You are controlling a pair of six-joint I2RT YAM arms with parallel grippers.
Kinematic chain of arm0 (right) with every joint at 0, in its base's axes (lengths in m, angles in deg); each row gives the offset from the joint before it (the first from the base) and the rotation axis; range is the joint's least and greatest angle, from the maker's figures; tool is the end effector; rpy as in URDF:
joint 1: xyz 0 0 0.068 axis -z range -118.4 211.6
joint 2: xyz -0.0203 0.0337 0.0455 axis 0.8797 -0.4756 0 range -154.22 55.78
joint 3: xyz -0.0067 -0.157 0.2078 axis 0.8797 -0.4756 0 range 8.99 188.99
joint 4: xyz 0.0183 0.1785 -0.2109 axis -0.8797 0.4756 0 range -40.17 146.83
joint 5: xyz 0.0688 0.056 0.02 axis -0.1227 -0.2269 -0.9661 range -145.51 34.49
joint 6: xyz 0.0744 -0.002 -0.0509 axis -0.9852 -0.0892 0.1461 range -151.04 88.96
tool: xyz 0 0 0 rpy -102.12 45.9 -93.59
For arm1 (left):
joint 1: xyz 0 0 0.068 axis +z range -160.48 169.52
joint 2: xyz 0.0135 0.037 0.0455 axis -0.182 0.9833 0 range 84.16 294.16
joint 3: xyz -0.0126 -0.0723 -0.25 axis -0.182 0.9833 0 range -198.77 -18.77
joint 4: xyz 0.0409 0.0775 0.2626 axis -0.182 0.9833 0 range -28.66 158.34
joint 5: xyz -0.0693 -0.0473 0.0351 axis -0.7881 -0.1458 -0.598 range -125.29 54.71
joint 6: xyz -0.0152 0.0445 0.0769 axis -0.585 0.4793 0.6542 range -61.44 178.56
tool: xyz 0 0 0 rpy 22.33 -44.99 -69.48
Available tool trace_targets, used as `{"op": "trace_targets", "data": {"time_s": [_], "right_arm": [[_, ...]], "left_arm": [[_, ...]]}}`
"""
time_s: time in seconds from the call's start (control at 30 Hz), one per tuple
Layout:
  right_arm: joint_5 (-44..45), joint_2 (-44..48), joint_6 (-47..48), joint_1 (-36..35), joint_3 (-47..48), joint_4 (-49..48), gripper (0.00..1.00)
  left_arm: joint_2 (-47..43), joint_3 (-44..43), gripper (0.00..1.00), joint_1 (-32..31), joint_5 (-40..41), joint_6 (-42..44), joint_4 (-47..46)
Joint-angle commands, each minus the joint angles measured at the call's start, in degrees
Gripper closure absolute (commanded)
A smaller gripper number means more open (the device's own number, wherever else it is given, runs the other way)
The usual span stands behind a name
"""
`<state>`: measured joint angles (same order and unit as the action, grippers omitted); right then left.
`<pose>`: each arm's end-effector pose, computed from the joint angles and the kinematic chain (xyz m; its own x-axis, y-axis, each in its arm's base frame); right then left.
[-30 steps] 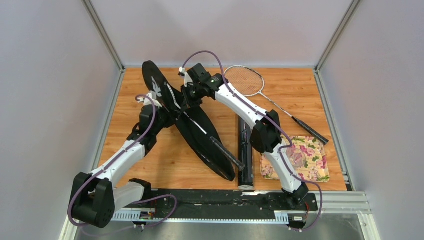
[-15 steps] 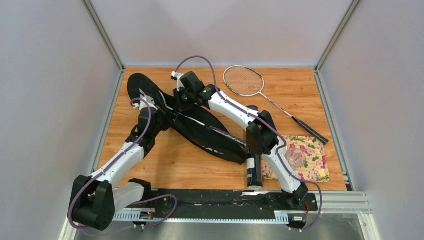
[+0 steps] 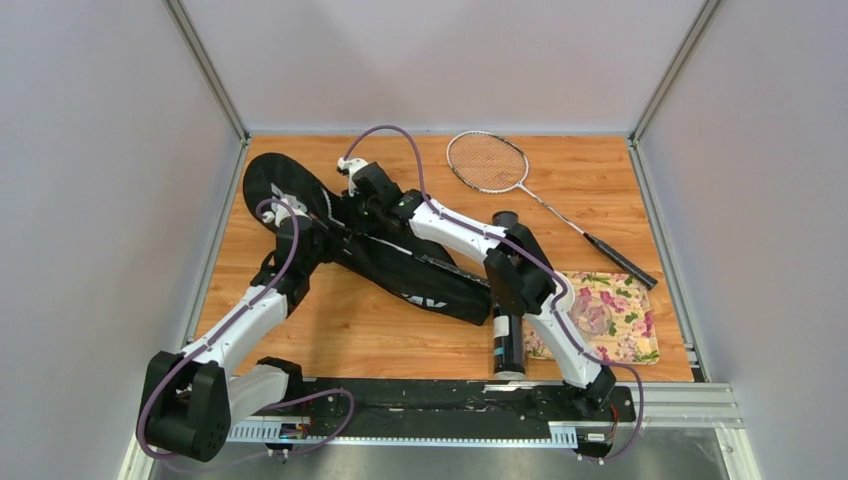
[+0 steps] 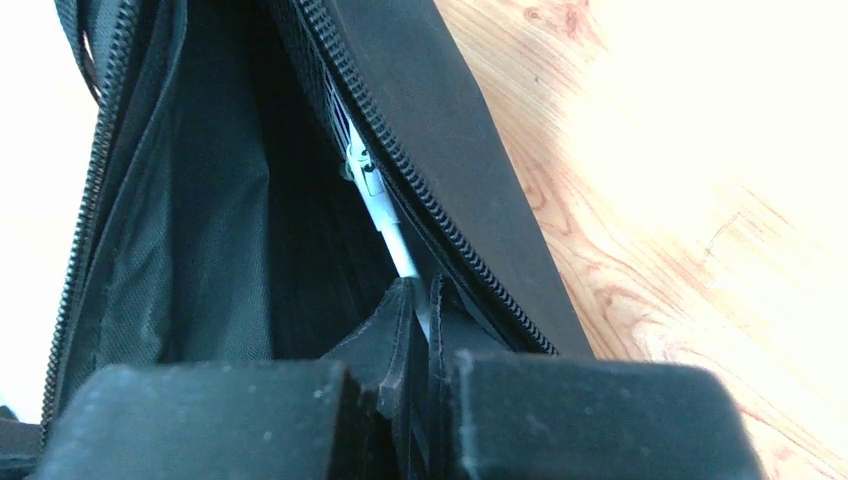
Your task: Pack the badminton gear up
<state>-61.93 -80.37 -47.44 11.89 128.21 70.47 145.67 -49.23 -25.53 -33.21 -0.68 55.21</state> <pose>0.3752 0.4566 0.1749 -0.6085 -0.2840 -0.7410 -0.6708 0.6829 0.2891 0.2857 -0.0738 0.1858 -0.4036 -0.7808 -0.4769 -0.2334 0.5919 -0.7715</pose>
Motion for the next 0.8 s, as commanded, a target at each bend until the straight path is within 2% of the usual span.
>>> {"op": "trace_targets", "data": {"time_s": [0.0, 0.1, 0.23, 0.4, 0.43, 0.5, 0.53, 0.6, 0.67, 0.7, 0.77], "right_arm": [[8.0, 1.6, -1.0, -0.6, 2.8, -6.9, 1.00], [7.3, 4.1, 0.8, -0.6, 5.2, -2.2, 1.00], [3.3, 2.4, 1.6, -1.1, 15.5, 6.9, 1.00], [3.8, 3.4, 1.9, -1.7, 15.9, 8.4, 1.00], [2.6, 3.6, 2.6, -1.5, 15.3, 7.9, 1.00], [-5.5, 4.1, 3.0, -0.2, 13.0, 7.8, 1.00], [-8.1, 4.2, 3.1, 0.3, 12.4, 8.8, 0.89], [-14.3, 6.5, 7.5, 2.2, 9.7, 15.1, 0.81], [-13.0, 10.9, 11.5, 2.9, 4.4, 18.7, 0.70], [-12.4, 16.8, 14.4, 2.9, -4.3, 18.6, 0.67], [-10.7, 22.7, 14.7, 3.7, -12.2, 17.7, 0.61]], "left_arm": [[-2.8, -1.2, 1.00, -2.5, -11.8, -0.3, -1.6], [-3.0, -1.5, 1.00, -2.5, -10.8, 2.6, 0.1], [-3.1, 0.3, 1.00, -2.3, -9.9, 4.5, -1.8], [-3.2, 1.1, 1.00, -2.1, -10.5, 6.0, -3.5], [-3.2, 1.2, 1.00, -2.0, -10.2, 6.4, -3.3], [-3.4, 2.1, 1.00, -1.2, -10.0, 6.3, -3.0], [-3.7, 2.5, 1.00, -0.9, -10.2, 6.2, -3.2], [-4.3, 3.2, 1.00, 0.0, -10.3, 6.0, -3.0], [-4.9, 3.3, 1.00, 0.8, -10.5, 6.5, -3.0], [-5.0, 3.2, 1.00, 0.9, -10.0, 6.8, -2.7], [-4.9, 3.0, 1.00, 1.0, -9.5, 7.3, -2.4]]}}
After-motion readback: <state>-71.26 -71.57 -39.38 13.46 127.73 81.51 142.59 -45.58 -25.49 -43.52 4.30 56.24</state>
